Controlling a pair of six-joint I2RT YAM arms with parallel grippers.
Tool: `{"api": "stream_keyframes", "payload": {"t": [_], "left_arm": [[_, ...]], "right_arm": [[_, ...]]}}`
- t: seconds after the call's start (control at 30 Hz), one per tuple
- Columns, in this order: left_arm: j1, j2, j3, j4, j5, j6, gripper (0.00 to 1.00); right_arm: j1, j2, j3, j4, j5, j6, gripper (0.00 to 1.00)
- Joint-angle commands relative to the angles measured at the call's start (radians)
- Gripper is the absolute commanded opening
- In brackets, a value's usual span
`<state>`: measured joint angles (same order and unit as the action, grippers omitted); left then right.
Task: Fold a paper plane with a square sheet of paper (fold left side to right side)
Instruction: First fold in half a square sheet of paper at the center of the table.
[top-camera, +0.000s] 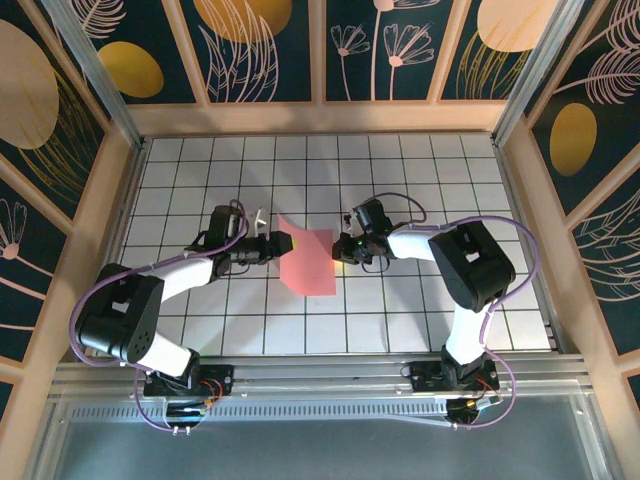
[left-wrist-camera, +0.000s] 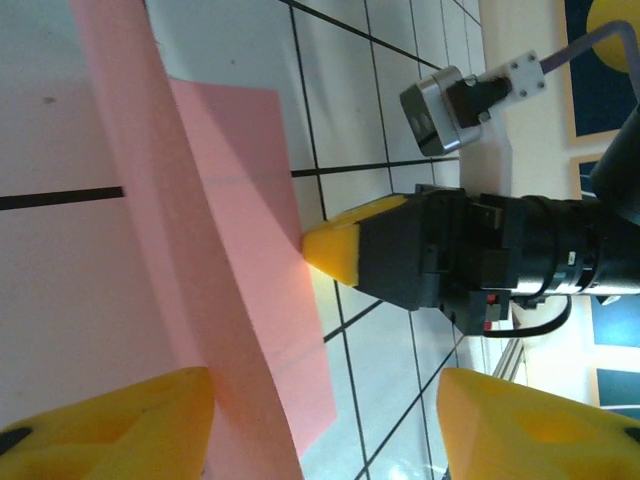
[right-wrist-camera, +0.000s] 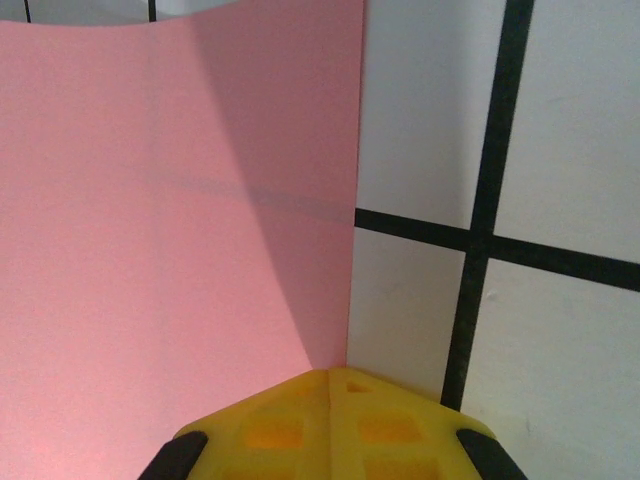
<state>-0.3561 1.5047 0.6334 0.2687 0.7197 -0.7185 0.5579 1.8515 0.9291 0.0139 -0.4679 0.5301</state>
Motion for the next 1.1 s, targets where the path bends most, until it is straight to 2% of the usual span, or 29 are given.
{"api": "stream_keyframes", "payload": {"t": [0.0,0.2,0.4,0.5,0.6,0.7,0.83,1.07], "left_arm": [[-0.026,0.022,0.044,-0.004,0.021,-0.012,0.63],[-0.078,0.086,0.08,0.013,0.011,-0.019,0.65],[-0.114,0.154,0.109,0.015,-0.026,-0.016,0.62],[-0.122,0.174,0.118,0.01,-0.044,-0.014,0.53],[-0.126,0.184,0.115,0.005,-0.06,-0.01,0.38],[-0.127,0.193,0.12,-0.021,-0.08,0.006,0.26],[-0.127,0.202,0.121,-0.025,-0.087,0.007,0.15],[-0.129,0.203,0.122,-0.022,-0.089,0.007,0.1]], "right_arm": [[0.023,0.045,0.004,-0.049,0.043,-0.021,0.07],[0.025,0.031,-0.008,-0.017,0.028,-0.009,0.07],[0.019,-0.012,-0.053,0.091,-0.034,0.039,0.07],[0.006,-0.045,-0.088,0.166,-0.065,0.072,0.07],[-0.006,-0.089,-0.121,0.226,-0.081,0.094,0.08],[-0.006,-0.145,-0.149,0.242,-0.068,0.094,0.16],[-0.069,-0.222,-0.193,0.219,-0.037,0.077,0.29],[-0.103,-0.286,-0.247,0.229,-0.096,0.059,0.49]]}}
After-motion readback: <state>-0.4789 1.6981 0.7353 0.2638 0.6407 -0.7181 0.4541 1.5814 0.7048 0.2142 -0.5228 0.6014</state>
